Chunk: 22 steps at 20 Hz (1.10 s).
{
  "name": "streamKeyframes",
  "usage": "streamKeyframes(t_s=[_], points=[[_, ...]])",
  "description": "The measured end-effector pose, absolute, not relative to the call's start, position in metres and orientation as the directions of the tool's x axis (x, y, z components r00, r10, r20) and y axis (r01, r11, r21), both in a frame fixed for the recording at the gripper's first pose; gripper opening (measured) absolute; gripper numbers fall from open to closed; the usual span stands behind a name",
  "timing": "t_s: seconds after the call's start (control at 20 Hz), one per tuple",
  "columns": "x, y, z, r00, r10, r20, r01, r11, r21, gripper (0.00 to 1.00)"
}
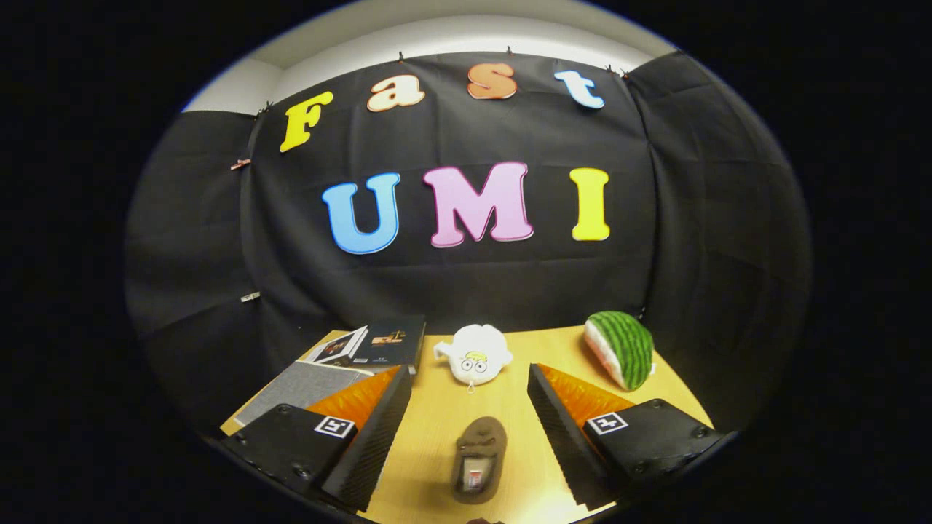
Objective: Open the storage box then place both shoes into the box .Put the left shoe in first, then the right shoe, with the right side of both shoes facing outward in a uniform manner.
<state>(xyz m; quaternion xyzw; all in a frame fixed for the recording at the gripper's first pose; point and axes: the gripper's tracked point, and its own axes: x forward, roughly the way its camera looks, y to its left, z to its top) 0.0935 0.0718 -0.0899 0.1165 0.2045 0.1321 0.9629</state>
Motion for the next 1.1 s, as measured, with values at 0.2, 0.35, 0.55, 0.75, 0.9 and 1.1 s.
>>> streamKeyframes(t_s=[0.2, 0.35, 0.55, 0.75, 0.9, 1.1], points=[[0.088, 0.113, -0.114, 0.761, 0.486, -0.429, -0.264, 0.837, 0.478, 0.98], [0.075, 0.144, -0.131, 0.646, 0.614, -0.453, -0.253, 0.732, 0.632, 0.98], [0.059, 0.190, -0.152, 0.507, 0.730, -0.459, -0.191, 0.615, 0.765, 0.98], [0.033, 0.216, -0.173, 0.383, 0.800, -0.462, -0.148, 0.547, 0.824, 0.98], [0.022, 0.243, -0.187, 0.303, 0.831, -0.467, -0.072, 0.509, 0.858, 0.98], [0.017, 0.266, -0.205, 0.242, 0.861, -0.446, -0.004, 0.461, 0.887, 0.98]])
